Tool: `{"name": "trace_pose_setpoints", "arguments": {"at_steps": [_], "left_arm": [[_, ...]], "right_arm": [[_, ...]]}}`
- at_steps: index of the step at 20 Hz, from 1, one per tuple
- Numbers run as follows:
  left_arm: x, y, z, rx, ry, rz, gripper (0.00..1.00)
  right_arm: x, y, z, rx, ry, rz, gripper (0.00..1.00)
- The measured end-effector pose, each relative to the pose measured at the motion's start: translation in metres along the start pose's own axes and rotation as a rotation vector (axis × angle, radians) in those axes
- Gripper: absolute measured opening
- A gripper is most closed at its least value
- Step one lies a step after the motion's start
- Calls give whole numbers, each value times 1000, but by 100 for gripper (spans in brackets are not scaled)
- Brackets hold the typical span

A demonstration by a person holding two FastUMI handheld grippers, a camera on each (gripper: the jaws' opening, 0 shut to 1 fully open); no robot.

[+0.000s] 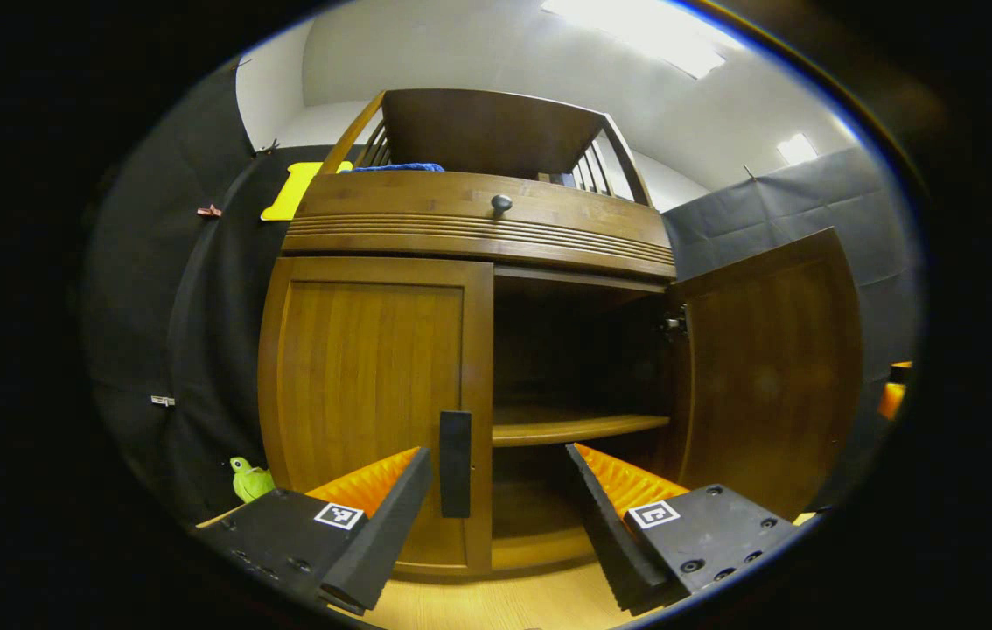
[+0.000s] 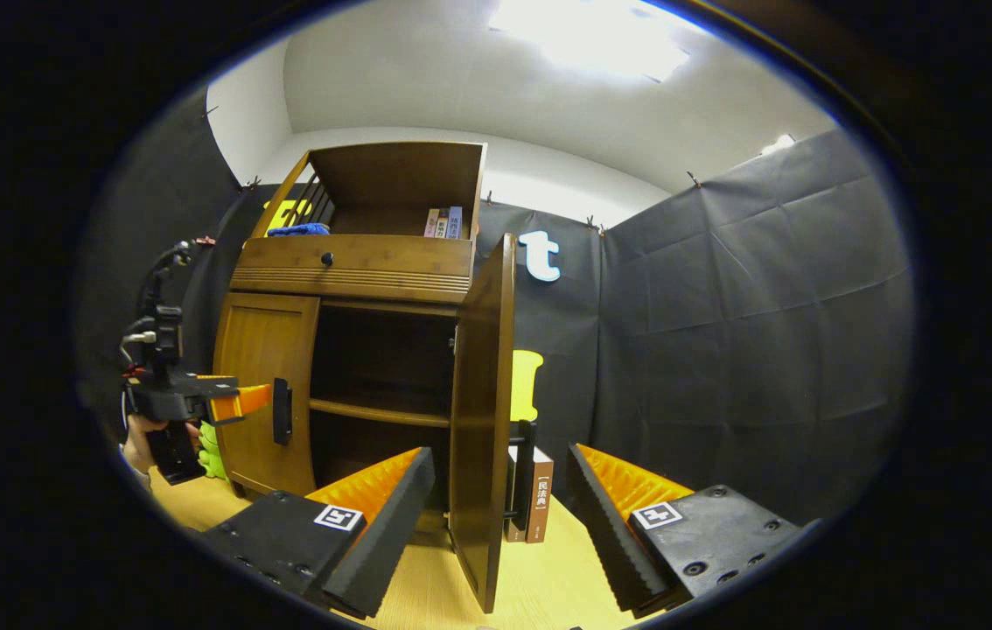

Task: Open the right door of the double-door shoe cabinet with the right hand, and open the left door with the left hand.

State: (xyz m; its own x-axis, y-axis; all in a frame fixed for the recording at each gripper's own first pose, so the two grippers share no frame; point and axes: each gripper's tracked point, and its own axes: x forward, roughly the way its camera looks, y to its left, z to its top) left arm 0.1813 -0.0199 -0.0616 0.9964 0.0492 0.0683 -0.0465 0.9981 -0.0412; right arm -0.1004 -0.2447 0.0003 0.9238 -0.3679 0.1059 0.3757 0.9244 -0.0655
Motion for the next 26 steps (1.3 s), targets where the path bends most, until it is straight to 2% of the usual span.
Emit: {"name": "trace_pose_setpoints", "arguments": {"at_steps": [4, 9, 13, 14, 19, 21, 22, 24, 26], "left_arm": [[37, 17, -22, 11, 17, 27, 95], [60, 25, -40, 41, 1, 42, 89], [84, 33, -50, 45, 3, 59, 81], [88, 34, -53, 34, 14, 57, 77], [101, 43, -65, 29, 37, 70, 62], [102, 36, -66, 35, 28, 48, 50], [103, 36, -65, 49, 25, 56, 43], [102, 37, -65, 60, 25, 63, 36], [101, 37, -65, 26, 43, 53, 34]], "right_arm": [[3, -2, -5, 0, 3, 1, 95], [17, -10, -19, -15, 23, -23, 94], [24, -7, -27, -32, 40, -32, 95], [26, -7, -27, -40, 38, -32, 99], [25, -10, -21, -87, 3, -55, 97], [25, -14, -20, -97, -6, -65, 94], [25, -13, -20, -93, -4, -67, 97], [24, -12, -23, -82, 5, -64, 97], [24, -14, -25, -82, 15, -68, 95]]}}
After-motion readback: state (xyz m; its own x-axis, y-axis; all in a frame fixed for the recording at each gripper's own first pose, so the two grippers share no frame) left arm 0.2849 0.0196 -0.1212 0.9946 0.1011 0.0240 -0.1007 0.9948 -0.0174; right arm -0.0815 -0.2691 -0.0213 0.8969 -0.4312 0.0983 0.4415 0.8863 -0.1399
